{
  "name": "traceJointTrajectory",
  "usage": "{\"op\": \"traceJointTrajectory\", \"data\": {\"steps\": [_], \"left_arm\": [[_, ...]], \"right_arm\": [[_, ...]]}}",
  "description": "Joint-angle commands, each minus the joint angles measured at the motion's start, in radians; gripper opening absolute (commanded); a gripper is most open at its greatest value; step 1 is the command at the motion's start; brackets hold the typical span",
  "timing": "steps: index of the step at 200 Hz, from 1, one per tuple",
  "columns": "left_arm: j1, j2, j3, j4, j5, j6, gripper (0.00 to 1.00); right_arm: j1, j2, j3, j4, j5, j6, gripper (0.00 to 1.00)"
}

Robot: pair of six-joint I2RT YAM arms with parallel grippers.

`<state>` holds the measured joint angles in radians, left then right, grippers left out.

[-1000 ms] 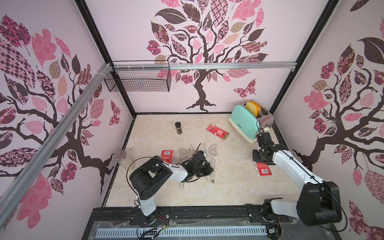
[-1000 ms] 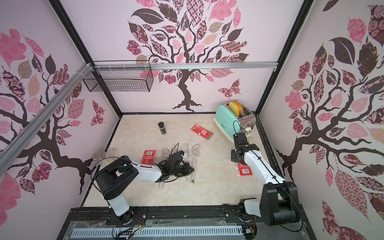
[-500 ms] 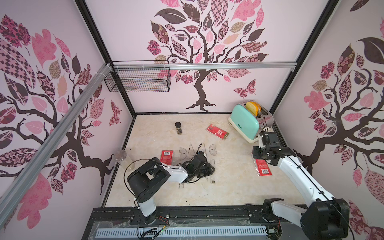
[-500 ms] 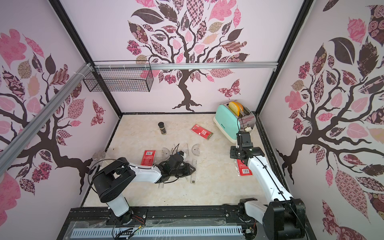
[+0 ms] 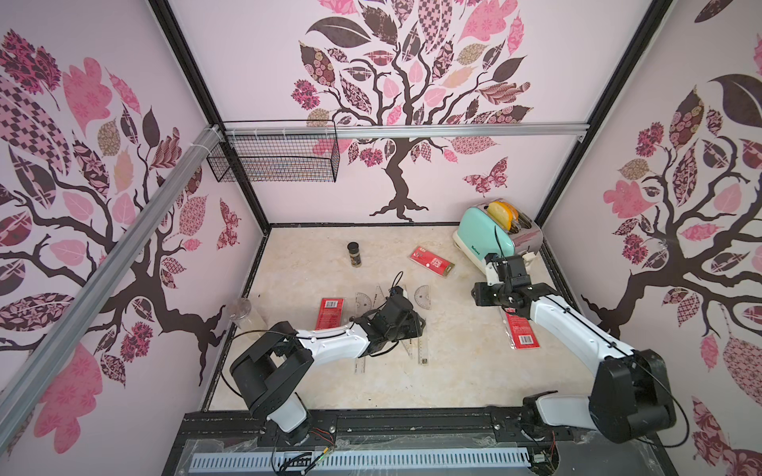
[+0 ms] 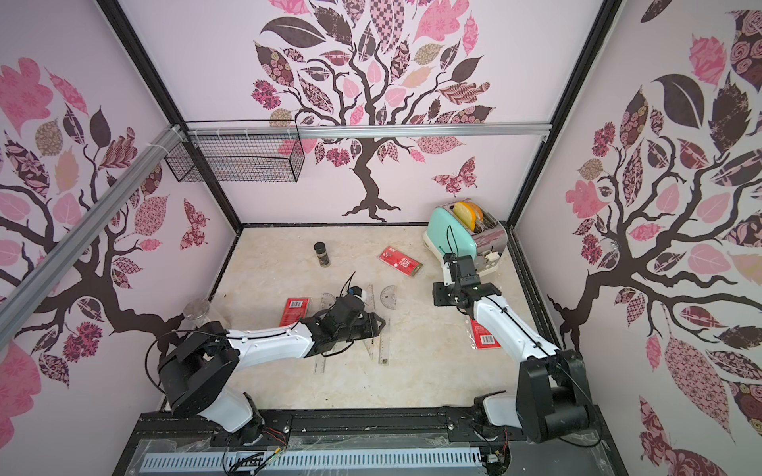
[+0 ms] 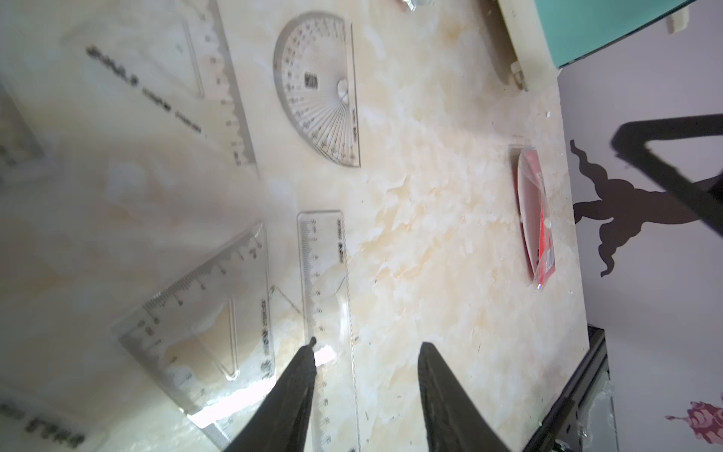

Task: Open the ruler set and take out the ruler
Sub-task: Place the ruler set bag at the center of the board, then pick up the ruler set bag from the center of the board.

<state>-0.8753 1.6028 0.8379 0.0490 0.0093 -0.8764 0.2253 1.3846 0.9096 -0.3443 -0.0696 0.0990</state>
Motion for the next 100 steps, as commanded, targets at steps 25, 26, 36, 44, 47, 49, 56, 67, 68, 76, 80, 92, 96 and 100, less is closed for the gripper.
{"op": "traceJointTrajectory", "data": {"steps": [25,26,36,44,47,49,56,67,68,76,80,92,96,100], "left_arm": [[0.108,0.036,0.116,-0.021,-0.03,0.123,0.47],[0.112,0.037,0.118,-0.019,-0.031,0.124,0.47],[0.137,0.04,0.124,-0.001,-0.025,0.129,0.47],[0.159,0.042,0.131,0.003,-0.02,0.134,0.47],[0.166,0.043,0.132,0.005,-0.02,0.135,0.47],[0.171,0.043,0.134,0.006,-0.017,0.136,0.47],[0.188,0.041,0.139,0.006,-0.008,0.14,0.47],[0.211,0.036,0.142,0.017,0.003,0.149,0.47],[0.213,0.035,0.142,0.018,0.003,0.15,0.47],[0.228,0.029,0.145,0.019,0.004,0.159,0.47],[0.234,0.027,0.148,0.02,0.004,0.164,0.47],[0.25,0.019,0.153,0.018,0.009,0.181,0.47],[0.254,0.016,0.155,0.014,0.01,0.187,0.48],[0.258,0.012,0.156,0.012,0.008,0.191,0.48]], "right_arm": [[0.032,0.224,0.141,0.163,-0.004,-0.103,0.53],[0.032,0.229,0.146,0.164,-0.004,-0.106,0.53],[0.033,0.289,0.188,0.178,0.01,-0.126,0.54],[0.034,0.342,0.227,0.173,0.014,-0.143,0.54],[0.035,0.361,0.239,0.172,0.014,-0.149,0.54],[0.035,0.373,0.25,0.171,0.015,-0.151,0.54],[0.036,0.413,0.283,0.174,0.021,-0.158,0.54],[0.036,0.47,0.337,0.174,-0.006,-0.176,0.55],[0.036,0.475,0.342,0.173,-0.008,-0.177,0.55],[0.036,0.513,0.385,0.163,-0.021,-0.181,0.55],[0.036,0.528,0.404,0.159,-0.026,-0.183,0.55],[0.038,0.568,0.454,0.153,-0.042,-0.188,0.55],[0.038,0.578,0.471,0.15,-0.048,-0.189,0.55],[0.039,0.589,0.488,0.147,-0.06,-0.192,0.56]]}}
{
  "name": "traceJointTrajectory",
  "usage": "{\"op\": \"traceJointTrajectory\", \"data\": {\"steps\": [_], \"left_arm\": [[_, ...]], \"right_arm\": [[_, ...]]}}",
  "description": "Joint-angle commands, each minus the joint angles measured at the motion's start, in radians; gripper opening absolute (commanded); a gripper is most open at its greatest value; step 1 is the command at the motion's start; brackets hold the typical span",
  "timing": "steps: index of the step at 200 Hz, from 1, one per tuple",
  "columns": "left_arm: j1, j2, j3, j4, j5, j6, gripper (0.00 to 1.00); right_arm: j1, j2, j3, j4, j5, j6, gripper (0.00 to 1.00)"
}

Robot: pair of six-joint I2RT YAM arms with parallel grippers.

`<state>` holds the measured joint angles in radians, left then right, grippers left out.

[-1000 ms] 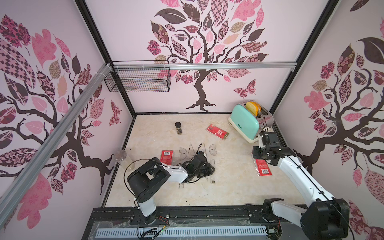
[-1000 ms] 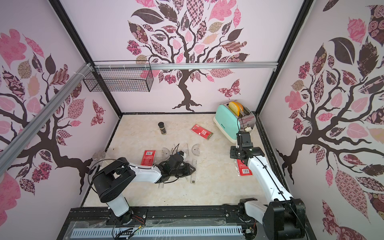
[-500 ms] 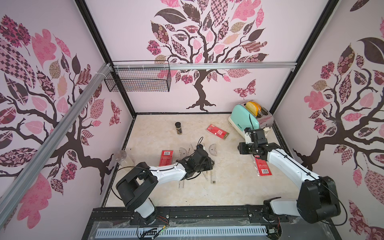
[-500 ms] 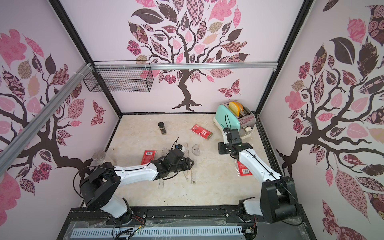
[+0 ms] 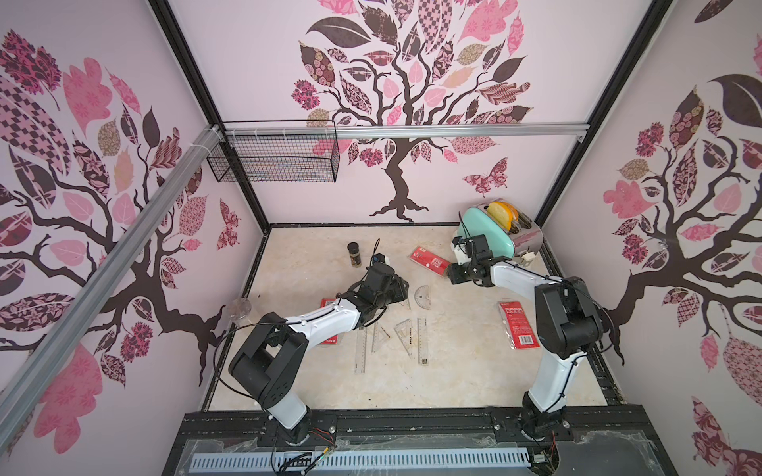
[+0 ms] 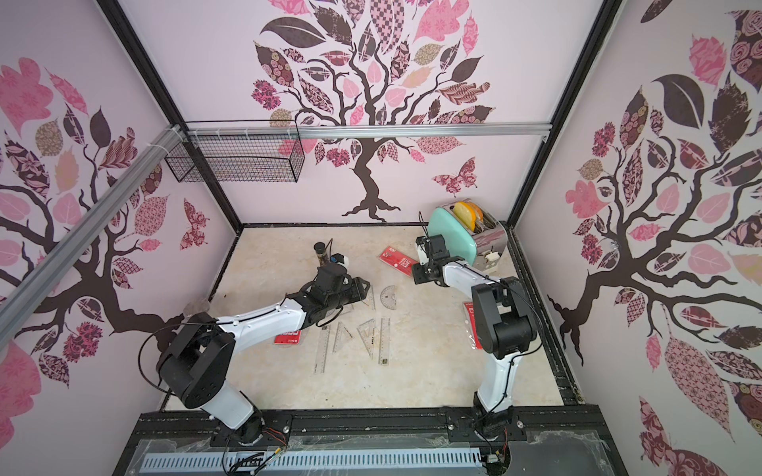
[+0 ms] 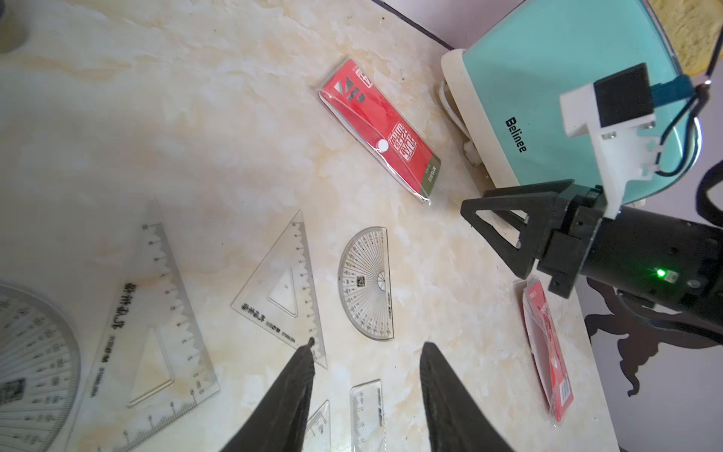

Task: Open the ruler set and take out the ruler
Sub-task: Pick up the ruler set bag from the center of the board.

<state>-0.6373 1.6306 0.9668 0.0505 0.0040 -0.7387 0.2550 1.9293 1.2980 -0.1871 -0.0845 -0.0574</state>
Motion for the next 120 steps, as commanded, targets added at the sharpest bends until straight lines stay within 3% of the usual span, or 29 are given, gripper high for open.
{"op": "traceJointTrajectory", "data": {"steps": [1,76,120], "left_arm": [[0.02,-0.016,0.028,0.011,0.012,0.056,0.48],[0.042,-0.059,0.007,0.001,-0.003,0.087,0.47],[0.059,-0.093,-0.02,0.005,-0.003,0.088,0.48]], "right_arm": [[0.009,0.048,0.102,-0.012,-0.048,-0.037,0.56],[0.066,0.268,0.383,-0.152,-0.077,-0.086,0.54],[0.089,0.339,0.447,-0.211,-0.049,-0.101,0.53]]}}
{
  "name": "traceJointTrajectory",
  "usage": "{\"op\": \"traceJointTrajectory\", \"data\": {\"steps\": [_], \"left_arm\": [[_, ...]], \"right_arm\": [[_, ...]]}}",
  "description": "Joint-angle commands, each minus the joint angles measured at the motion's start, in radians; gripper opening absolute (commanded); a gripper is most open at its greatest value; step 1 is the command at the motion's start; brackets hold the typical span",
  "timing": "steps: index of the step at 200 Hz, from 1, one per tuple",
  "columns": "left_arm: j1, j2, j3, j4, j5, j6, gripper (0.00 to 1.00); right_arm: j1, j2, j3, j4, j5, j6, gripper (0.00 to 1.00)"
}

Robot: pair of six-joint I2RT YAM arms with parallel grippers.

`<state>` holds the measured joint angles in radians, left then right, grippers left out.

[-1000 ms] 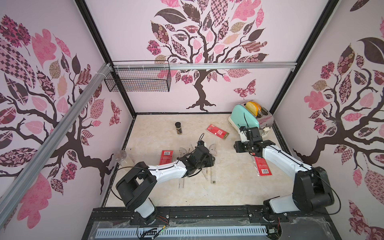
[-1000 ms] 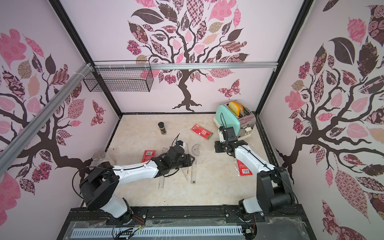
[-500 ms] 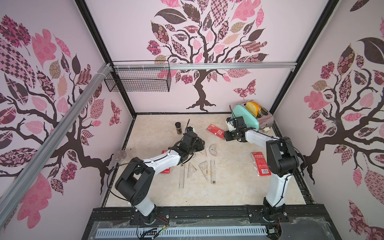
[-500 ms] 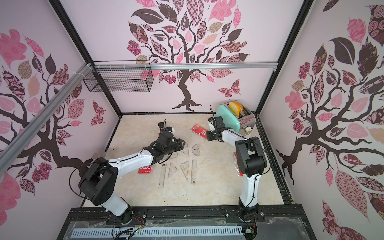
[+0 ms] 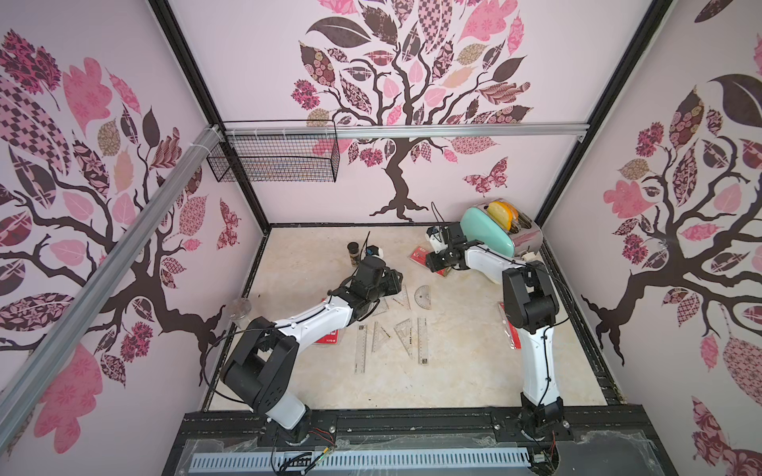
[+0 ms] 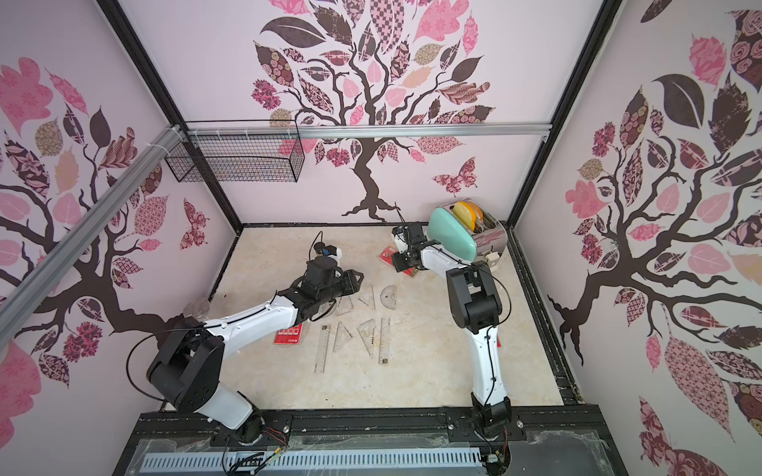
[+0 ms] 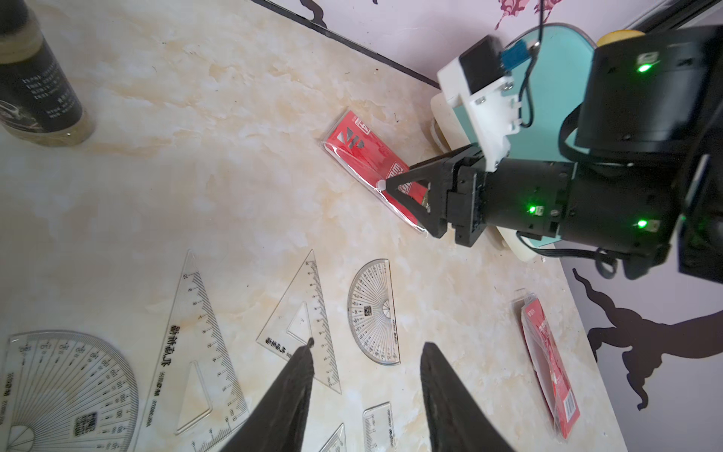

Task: Open the ruler set and take out the ruler
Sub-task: Pick up the ruler set bag from the center of the board.

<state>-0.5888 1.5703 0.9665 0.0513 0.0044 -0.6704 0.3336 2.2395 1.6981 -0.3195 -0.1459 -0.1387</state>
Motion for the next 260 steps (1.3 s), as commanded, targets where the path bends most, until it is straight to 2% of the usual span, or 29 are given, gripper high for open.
{"op": "traceJointTrajectory", "data": {"steps": [1,41,94,150,186,222,260], "left_arm": [[0.011,-0.035,-0.02,0.004,-0.004,0.019,0.48],[0.033,-0.056,-0.041,0.006,0.004,0.016,0.48],[0.068,-0.087,-0.069,0.016,0.017,0.009,0.48],[0.096,-0.115,-0.095,0.024,0.027,0.005,0.48],[0.1,-0.117,-0.096,0.028,0.032,0.003,0.48],[0.103,-0.116,-0.093,0.028,0.034,0.0,0.48],[0.105,-0.119,-0.09,0.032,0.035,-0.001,0.48]], "right_arm": [[0.011,0.031,0.049,-0.08,0.013,-0.019,0.53],[0.03,0.077,0.088,-0.119,0.074,-0.031,0.49],[0.057,0.17,0.188,-0.215,0.179,-0.04,0.34],[0.084,0.173,0.169,-0.232,0.219,-0.042,0.36],[0.089,0.19,0.178,-0.258,0.276,-0.035,0.23],[0.091,0.189,0.167,-0.269,0.278,-0.026,0.0],[0.091,0.186,0.18,-0.267,0.245,-0.014,0.0]]}}
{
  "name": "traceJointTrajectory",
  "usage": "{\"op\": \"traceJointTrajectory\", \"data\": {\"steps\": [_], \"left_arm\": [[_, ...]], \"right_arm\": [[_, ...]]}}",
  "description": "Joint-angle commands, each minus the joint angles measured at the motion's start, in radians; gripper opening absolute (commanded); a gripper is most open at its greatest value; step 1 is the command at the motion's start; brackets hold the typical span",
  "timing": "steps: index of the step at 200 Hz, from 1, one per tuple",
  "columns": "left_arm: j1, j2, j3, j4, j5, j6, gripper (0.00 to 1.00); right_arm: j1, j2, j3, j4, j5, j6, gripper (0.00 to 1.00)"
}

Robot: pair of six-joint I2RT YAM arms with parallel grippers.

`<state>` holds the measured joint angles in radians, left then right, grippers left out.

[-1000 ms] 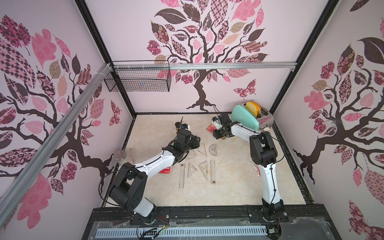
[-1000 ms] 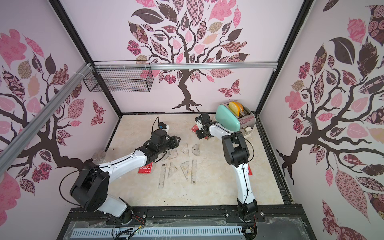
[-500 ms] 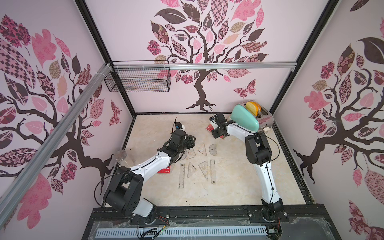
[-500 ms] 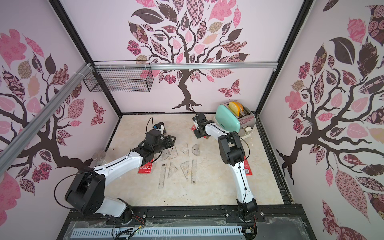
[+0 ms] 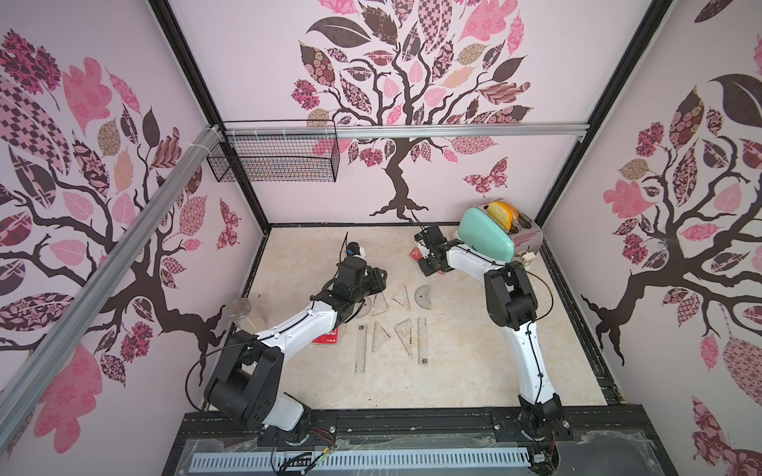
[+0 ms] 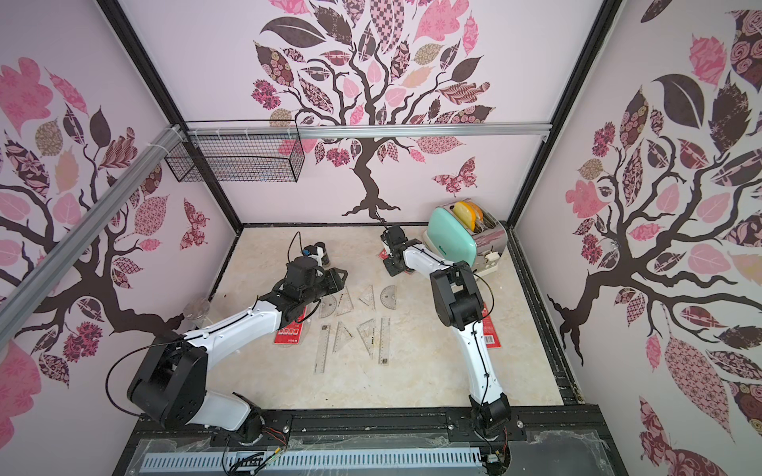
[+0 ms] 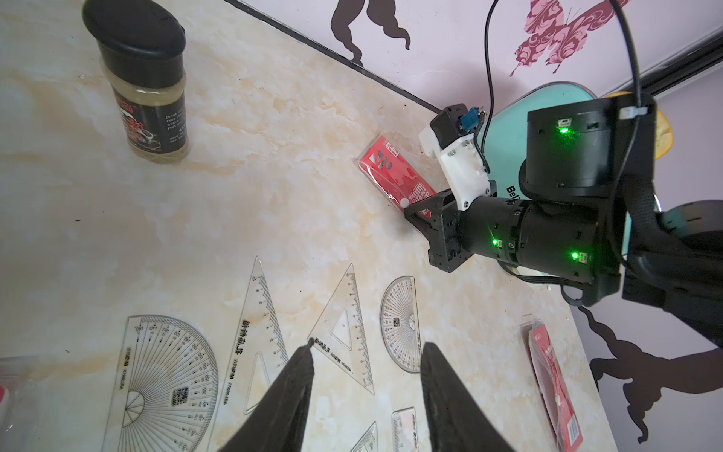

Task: Open the ruler set and take out the ruler
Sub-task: Pick up the ruler set bag from the center of the board.

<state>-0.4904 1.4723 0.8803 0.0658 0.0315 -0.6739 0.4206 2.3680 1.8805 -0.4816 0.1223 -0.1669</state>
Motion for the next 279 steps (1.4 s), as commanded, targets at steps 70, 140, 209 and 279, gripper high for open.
{"op": "traceJointTrajectory", "data": {"steps": [70,140,209,279], "left_arm": [[0.034,-0.058,-0.056,0.08,-0.012,0.013,0.49],[0.083,-0.113,-0.16,0.231,0.035,0.025,0.53],[0.1,-0.157,-0.217,0.346,0.128,0.036,0.6],[0.083,-0.044,-0.135,0.474,0.274,-0.073,0.63]], "right_arm": [[-0.01,-0.083,0.018,-0.087,-0.27,0.129,0.0],[-0.019,-0.285,-0.158,0.087,-0.574,0.287,0.0],[-0.016,-0.494,-0.313,0.152,-0.723,0.301,0.0],[0.022,-0.623,-0.439,0.183,-0.663,0.272,0.0]]}}
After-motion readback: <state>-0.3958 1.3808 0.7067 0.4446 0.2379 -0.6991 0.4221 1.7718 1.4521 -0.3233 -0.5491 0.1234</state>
